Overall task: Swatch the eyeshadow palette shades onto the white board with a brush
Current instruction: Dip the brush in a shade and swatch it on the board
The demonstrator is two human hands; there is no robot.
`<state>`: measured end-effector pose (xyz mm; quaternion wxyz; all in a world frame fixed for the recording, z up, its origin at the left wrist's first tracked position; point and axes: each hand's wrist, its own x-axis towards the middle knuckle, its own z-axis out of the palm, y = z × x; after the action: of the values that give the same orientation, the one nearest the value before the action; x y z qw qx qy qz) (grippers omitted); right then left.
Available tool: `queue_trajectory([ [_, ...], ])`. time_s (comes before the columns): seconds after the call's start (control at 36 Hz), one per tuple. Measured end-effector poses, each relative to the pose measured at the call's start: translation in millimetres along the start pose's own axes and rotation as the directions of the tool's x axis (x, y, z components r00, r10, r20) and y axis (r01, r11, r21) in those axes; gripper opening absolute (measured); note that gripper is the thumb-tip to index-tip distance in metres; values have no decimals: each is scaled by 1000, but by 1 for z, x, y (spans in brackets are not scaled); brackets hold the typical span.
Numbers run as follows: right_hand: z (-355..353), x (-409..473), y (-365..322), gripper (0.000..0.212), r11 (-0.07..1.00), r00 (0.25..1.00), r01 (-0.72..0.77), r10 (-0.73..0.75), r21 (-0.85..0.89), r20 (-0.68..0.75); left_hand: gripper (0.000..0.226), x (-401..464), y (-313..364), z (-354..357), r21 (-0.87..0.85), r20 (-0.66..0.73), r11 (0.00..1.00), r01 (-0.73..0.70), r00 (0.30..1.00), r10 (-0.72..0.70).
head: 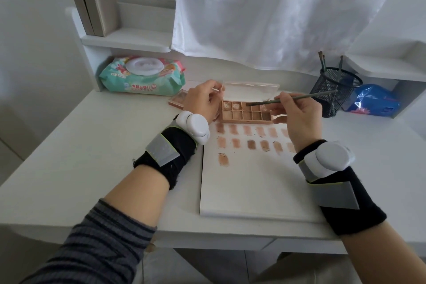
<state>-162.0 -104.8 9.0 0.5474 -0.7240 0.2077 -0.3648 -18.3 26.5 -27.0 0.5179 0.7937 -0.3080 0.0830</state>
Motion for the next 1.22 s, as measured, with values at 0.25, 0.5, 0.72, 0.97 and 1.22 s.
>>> queue_trajectory([
  [0.25, -6, -23, -22, 28, 999, 977, -48, 45, 9, 209, 16, -1, 2, -1, 52, 20, 999, -2, 1000, 1],
  [0.5, -1, -56, -2, 23, 981, 932, 192, -172, -32, 320, 22, -2, 0, -3, 40, 14, 998, -55, 998, 55],
  [0.72, -2, -58, 3, 21, 950, 897, 295, -237, -105, 374, 28, -3, 1, -4, 55, 21, 997, -52, 998, 51],
  [0.97, -3, -60, 2, 29, 946, 866, 316, -257, -73, 428, 16, 0, -4, -1, 55, 15, 997, -61, 998, 60],
  [1.22, -2, -59, 2, 21, 956, 893, 278, -220, -96, 393, 16, -1, -2, -2, 77, 14, 993, -86, 996, 85],
])
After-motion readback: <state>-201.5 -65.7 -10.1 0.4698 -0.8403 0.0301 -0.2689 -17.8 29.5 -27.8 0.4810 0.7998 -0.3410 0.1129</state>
